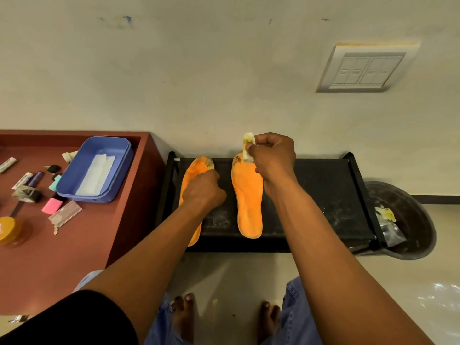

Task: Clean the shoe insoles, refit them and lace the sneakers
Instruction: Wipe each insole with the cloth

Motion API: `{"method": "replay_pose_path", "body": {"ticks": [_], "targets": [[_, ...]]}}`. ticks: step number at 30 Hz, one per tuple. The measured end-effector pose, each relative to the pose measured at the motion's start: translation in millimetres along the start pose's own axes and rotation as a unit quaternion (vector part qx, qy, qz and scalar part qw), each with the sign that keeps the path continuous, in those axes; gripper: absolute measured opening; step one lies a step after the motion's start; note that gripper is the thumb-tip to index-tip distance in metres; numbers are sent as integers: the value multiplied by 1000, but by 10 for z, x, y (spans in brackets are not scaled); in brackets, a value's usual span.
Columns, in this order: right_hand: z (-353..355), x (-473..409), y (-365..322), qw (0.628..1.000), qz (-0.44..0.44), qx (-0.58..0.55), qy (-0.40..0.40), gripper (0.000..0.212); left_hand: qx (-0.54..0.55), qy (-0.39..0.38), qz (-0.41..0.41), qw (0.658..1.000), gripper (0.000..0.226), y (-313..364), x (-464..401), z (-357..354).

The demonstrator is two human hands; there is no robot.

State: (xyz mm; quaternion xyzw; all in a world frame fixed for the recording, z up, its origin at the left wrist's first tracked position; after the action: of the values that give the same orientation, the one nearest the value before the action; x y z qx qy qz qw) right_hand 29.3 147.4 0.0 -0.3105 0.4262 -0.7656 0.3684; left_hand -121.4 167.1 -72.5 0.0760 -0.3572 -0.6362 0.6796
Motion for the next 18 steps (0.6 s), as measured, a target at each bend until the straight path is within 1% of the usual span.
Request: {"method": "replay_pose_path", "body": {"ticks": [1, 3, 6, 8, 10, 14, 15, 16, 18], "targets": [[2, -13, 6, 1000, -3, -5, 3, 23, 31, -31, -4, 999, 55, 34, 5, -94], [3, -29, 12, 1000, -11, -15, 3, 20, 38, -49, -14, 998, 50, 74, 37, -251], [21, -75, 34, 999, -28, -35, 11, 10, 10, -16, -32, 999, 51, 105, 33, -437], [21, -97, 48, 998, -35, -46, 17, 9, 15, 18, -35, 999, 55, 103, 0, -519], [19, -113, 63, 998, -39, -46, 20, 10, 27, 50, -30, 998, 64, 120, -30, -587], [15, -136, 89, 998, -45, -48, 20, 11, 60, 96, -22, 993, 90, 190, -24, -701], [18, -143, 94, 998, -46, -46, 20, 11, 69, 105, -15, 992, 94, 202, -28, -728], [26, -147, 97, 998, -47, -46, 20, 11, 82, 109, -6, 991, 94, 215, -31, -739], [39, -159, 107, 997, -50, -48, 23, 9, 126, 104, 24, 986, 84, 221, -54, -728]]}}
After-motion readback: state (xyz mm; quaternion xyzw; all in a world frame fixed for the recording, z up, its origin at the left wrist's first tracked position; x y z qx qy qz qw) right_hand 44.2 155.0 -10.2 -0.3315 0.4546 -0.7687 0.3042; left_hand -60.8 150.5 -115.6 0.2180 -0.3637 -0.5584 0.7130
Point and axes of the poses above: each hand's wrist, its own x-axis away from the middle knuckle, its own z-axis out of the back of the hand, y = z × x, the point moved 1 cm from there along -x, towards the middle knuckle, and after that the axes turned 13 degrees about x, right-handed, at the moved point
